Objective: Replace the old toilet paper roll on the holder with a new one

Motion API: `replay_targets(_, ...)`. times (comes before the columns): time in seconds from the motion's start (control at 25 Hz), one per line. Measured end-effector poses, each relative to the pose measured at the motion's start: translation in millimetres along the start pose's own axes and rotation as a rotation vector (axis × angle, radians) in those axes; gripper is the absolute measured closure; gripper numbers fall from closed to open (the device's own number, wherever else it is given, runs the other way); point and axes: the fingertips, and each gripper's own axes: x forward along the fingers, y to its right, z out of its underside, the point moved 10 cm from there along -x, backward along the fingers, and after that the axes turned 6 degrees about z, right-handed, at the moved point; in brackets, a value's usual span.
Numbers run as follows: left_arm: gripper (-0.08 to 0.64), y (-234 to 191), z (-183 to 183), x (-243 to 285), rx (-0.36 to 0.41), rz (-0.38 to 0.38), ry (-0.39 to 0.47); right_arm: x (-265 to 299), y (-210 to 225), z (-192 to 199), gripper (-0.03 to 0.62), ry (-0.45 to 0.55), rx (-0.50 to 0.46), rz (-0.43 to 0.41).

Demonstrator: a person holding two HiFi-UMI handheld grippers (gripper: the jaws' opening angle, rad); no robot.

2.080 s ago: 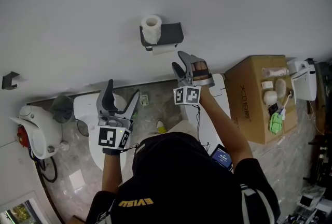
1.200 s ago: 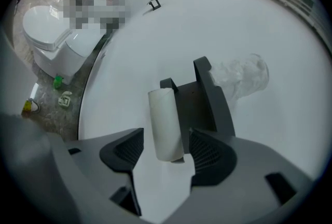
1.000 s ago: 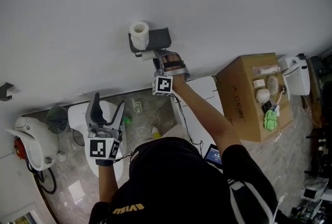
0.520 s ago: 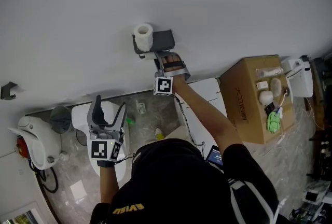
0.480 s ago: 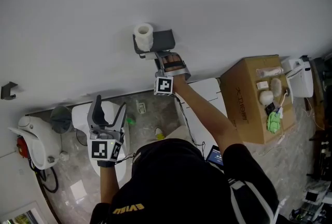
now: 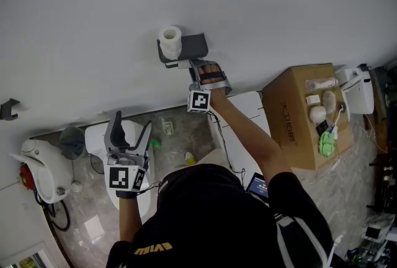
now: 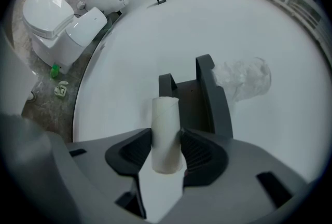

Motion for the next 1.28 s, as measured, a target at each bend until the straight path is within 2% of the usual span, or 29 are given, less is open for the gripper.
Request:
replay_targets(0.44,0.181,3,-5,11,-0.012,0.037,0.027,-3,3,23,0.414,-0.064,-0.015,0.012)
replay_targets(0.56,0.181,1,-5,10,-0.009,0.04,0.021,-5,3,26,0.414,-0.054,0.023,0.019)
replay_targets(0.72,0.181,-2,-5,10,-0.009,0.042,0.027,-8,1,36,0.414,-0.093,-0.014,0.015)
replay_targets(0.84,0.181,-1,0,11,-0.017,0.043,0.023,-11,4,40,0.414,-0.11,0.0,0.011)
replay_targets(1.16,0.181,14,3,26,-0.025,0.1,0.019,-15,8,55,0.414,-0.158,0.008,0.014)
replay_targets(1.28,0.183,15,0,29,-0.035,0.105,0.054,-17,9,58,0.414,-0.166,-0.001,0.014)
